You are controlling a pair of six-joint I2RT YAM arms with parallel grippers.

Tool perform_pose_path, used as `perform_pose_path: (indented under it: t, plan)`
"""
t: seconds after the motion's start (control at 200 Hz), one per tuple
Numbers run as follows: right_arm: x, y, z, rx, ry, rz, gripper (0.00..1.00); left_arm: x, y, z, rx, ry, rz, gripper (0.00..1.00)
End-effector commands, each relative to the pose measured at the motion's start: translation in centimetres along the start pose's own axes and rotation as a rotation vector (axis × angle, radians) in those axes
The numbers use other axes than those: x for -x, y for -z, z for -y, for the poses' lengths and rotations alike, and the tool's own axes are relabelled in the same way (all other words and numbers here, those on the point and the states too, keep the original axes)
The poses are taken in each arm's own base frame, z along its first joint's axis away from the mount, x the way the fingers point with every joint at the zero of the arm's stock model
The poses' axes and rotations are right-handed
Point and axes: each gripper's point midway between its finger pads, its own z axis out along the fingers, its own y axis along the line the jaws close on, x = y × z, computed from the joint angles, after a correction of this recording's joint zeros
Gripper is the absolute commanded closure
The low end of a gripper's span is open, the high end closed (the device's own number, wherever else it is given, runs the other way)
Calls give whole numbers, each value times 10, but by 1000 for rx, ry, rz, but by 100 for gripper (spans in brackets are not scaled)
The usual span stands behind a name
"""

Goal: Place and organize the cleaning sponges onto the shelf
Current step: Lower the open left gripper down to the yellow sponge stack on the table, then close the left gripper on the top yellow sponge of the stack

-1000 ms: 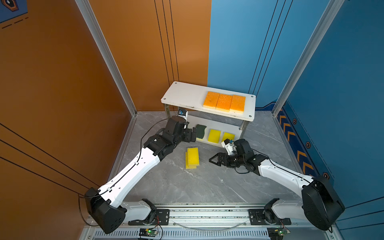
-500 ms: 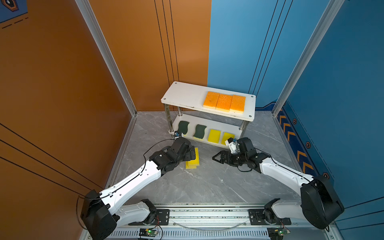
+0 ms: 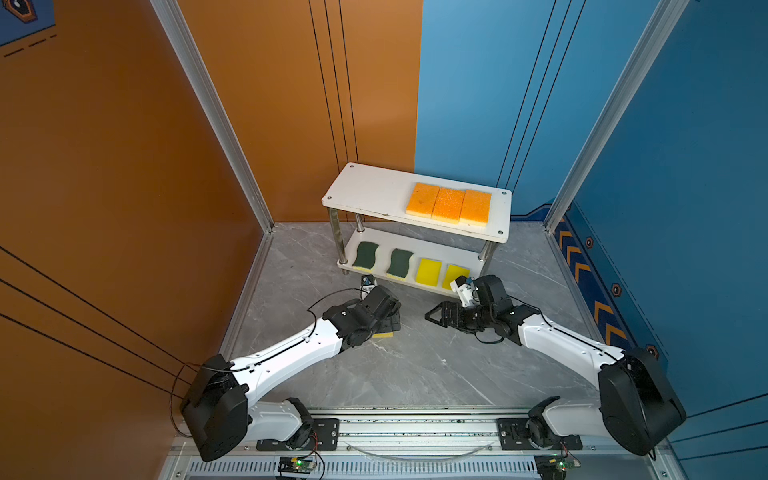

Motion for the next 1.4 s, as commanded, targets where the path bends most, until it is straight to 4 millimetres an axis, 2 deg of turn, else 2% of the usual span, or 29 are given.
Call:
perform_pose_path:
  t: [0.0,0.23,0.391,0.826,1.187,1.312,1.332,1.392]
  plan:
    - [1,-3,5,-9,-3,3,0,-6,-9,3,7,20,-11,2]
    - [1,-2,7,-8,-8,7,0,-17,-25,11,0,24,-50,2]
    - [-1,0,9,-10,-11,9,0,-24,-32,11,14,18,-71,0]
    - [-2,1,12,-10,-16,17,0,-35,-48,7,63,13,-96,3]
    - [-2,3,14,-12,-21,21,0,-39,-56,14,64,-2,-119,12]
    - [-2,4,15,-13,-24,22,0,-40,-57,13,70,-3,-123,12]
    - [-3,3,16,-14,-24,22,0,-40,-57,14,69,-5,-123,17]
    - [-3,3,17,-14,-26,20,0,-40,-58,13,72,-5,-123,18]
